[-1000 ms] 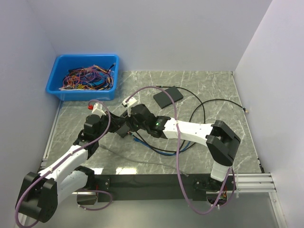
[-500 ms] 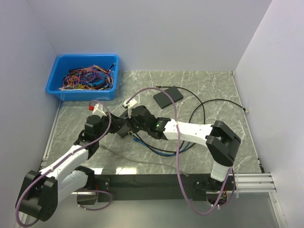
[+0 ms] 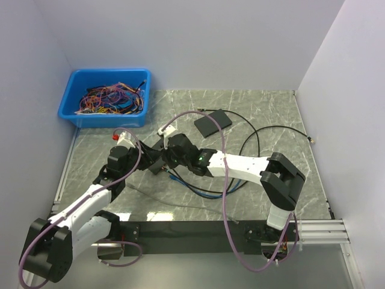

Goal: Insert the plug into the switch port

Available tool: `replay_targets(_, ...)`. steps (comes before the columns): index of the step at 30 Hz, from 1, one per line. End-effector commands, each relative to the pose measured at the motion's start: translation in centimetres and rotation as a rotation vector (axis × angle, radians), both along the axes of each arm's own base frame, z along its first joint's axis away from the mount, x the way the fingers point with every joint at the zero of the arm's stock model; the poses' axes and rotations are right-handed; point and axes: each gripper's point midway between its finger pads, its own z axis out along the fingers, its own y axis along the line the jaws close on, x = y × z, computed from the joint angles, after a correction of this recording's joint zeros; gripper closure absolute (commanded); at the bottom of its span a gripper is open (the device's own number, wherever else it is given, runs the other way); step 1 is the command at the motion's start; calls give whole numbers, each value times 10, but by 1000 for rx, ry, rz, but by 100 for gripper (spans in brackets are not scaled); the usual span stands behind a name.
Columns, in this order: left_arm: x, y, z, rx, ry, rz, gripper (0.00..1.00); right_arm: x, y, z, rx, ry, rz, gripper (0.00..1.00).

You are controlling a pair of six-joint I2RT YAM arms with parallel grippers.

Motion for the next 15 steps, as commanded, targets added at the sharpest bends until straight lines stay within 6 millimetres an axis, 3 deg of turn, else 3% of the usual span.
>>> replay_targets(1, 12, 8, 17, 74, -63, 30, 44, 17, -20, -7, -4, 28, -84, 100)
replay_targets(8, 39, 32, 13, 114, -57, 119, 42, 21, -43, -49, -91, 149, -124, 100)
replay_targets(14, 73, 44, 13, 134, -84, 146, 38, 21, -44, -75, -137, 216, -124, 100)
replay_targets(15, 78, 46, 2, 154, -64, 144, 38, 20, -43, -79, -144, 225, -121, 100)
